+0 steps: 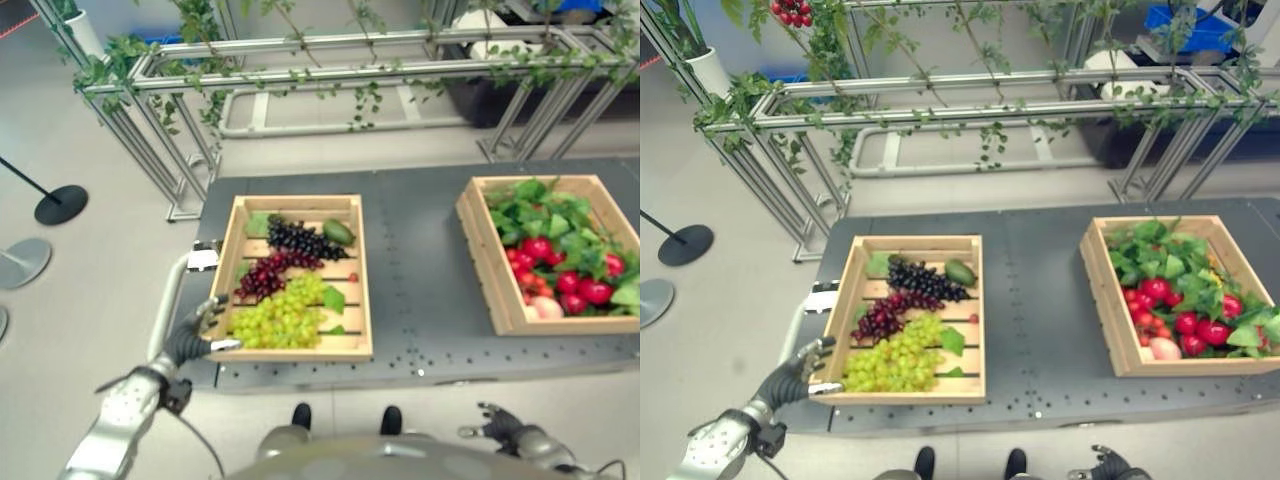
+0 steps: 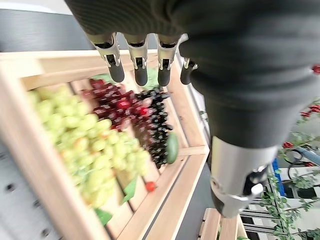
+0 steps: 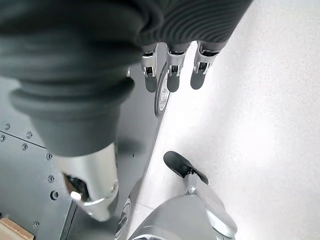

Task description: Pick up the fruits from the basket on one side to the basket on the other side

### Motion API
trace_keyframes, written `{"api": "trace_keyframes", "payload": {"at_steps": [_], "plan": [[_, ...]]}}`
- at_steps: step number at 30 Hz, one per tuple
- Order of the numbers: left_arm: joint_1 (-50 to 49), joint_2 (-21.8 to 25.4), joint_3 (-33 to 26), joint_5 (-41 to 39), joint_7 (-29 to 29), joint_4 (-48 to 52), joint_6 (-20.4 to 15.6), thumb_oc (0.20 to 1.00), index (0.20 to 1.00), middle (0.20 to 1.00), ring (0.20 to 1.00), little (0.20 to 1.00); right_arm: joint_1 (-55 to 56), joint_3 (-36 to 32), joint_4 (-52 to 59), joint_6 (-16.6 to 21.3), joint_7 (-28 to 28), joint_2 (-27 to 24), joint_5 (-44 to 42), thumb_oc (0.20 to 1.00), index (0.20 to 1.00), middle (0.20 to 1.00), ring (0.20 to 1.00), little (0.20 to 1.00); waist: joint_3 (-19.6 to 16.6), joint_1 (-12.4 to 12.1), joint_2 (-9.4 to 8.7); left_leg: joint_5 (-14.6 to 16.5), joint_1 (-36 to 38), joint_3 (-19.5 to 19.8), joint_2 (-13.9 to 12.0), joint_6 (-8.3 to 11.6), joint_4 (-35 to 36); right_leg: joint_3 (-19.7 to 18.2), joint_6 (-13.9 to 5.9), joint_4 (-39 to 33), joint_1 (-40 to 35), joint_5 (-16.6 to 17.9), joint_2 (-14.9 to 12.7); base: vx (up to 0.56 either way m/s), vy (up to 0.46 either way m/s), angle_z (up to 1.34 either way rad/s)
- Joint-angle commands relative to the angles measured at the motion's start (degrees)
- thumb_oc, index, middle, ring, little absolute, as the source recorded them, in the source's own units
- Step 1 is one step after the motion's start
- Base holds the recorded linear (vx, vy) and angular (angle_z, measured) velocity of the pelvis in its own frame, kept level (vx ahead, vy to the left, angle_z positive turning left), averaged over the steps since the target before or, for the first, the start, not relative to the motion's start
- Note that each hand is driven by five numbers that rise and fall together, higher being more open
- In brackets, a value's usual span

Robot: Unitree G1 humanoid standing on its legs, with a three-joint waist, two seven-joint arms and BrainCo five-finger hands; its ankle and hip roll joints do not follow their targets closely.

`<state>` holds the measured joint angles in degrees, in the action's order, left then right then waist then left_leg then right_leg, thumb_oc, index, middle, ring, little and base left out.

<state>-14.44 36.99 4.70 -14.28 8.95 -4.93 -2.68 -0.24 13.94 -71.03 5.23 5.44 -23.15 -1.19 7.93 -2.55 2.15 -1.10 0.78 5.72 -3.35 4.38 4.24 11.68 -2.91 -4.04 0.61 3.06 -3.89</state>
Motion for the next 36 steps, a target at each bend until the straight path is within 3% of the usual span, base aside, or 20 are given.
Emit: {"api": "trace_keyframes", "payload": {"at_steps": [1, 9, 10, 17, 27, 36], "plan": [[9.42, 0.01, 0.62, 2.44, -4.93, -4.13, -2.62, 1.000, 1.000, 1.000, 1.000, 1.000, -2.88, 3.76, 1.75, -0.87, 0.21, 0.14, 0.11, 1.000, 1.000, 1.000, 1.000, 1.000, 2.07, 2.34, -3.35, 1.00, -4.26, -2.45, 2.42, -1.78, -2.67, -2.51, -4.20, 6.32, 6.12, -0.15, -3.54, -0.08, 0.035, -0.15], [29.10, -2.83, 8.49, 7.24, -11.83, -20.69, -2.58, 1.000, 1.000, 1.000, 1.000, 1.000, -6.76, 7.00, 3.10, -0.98, -0.83, 0.42, -0.33, 1.000, 1.000, 1.000, 1.000, 1.000, 6.01, 4.68, -3.52, 0.49, -10.03, -4.04, 3.05, -2.35, -5.21, -4.82, -4.21, 11.74, 14.06, -0.28, -3.45, -0.09, 0.044, -0.18], [34.34, -3.70, 10.79, 8.01, -13.72, -26.15, -2.38, 1.000, 1.000, 1.000, 1.000, 1.000, -7.84, 7.98, 3.97, -0.81, -1.25, 0.57, -0.95, 1.000, 1.000, 1.000, 1.000, 1.000, 7.55, 5.46, -3.77, 0.34, -11.54, -4.55, 3.16, -2.47, -6.08, -5.27, -4.30, 12.46, 15.74, -0.20, -3.45, -0.07, 0.032, -0.18], [44.47, -5.35, 16.48, 9.74, -17.23, -35.67, -1.95, 1.000, 1.000, 1.000, 1.000, 1.000, -10.12, 9.49, 5.24, -0.43, -2.98, 0.56, -2.40, 1.000, 1.000, 1.000, 1.000, 1.000, 11.28, 6.82, -4.55, 0.36, -15.77, -5.57, 3.55, -2.56, -8.81, -6.56, -4.50, 14.21, 20.50, 0.45, -3.89, -0.05, 0.029, -0.11], [54.22, -5.92, 21.30, 11.51, -20.79, -50.68, -0.21, 1.000, 1.000, 1.000, 1.000, 1.000, -13.53, 10.32, 5.86, 0.55, -5.74, -0.19, -5.36, 1.000, 1.000, 1.000, 1.000, 1.000, 15.59, 7.99, -6.08, 0.17, -23.36, -6.03, 3.91, -2.51, -13.56, -7.03, -4.44, 15.95, 26.74, 2.04, -4.14, -0.05, -0.002, -0.01], [57.09, -3.53, 23.09, 14.31, -20.84, -56.40, 1.06, 1.000, 1.000, 1.000, 1.000, 1.000, -13.09, 10.90, 5.69, 1.39, -5.93, -0.13, -7.12, 1.000, 1.000, 1.000, 1.000, 1.000, 16.74, 7.77, -7.51, 0.51, -26.24, -5.69, 3.73, -2.55, -15.75, -6.87, -4.17, 16.31, 28.65, 2.37, -4.02, -0.02, -0.012, 0.01]]}}
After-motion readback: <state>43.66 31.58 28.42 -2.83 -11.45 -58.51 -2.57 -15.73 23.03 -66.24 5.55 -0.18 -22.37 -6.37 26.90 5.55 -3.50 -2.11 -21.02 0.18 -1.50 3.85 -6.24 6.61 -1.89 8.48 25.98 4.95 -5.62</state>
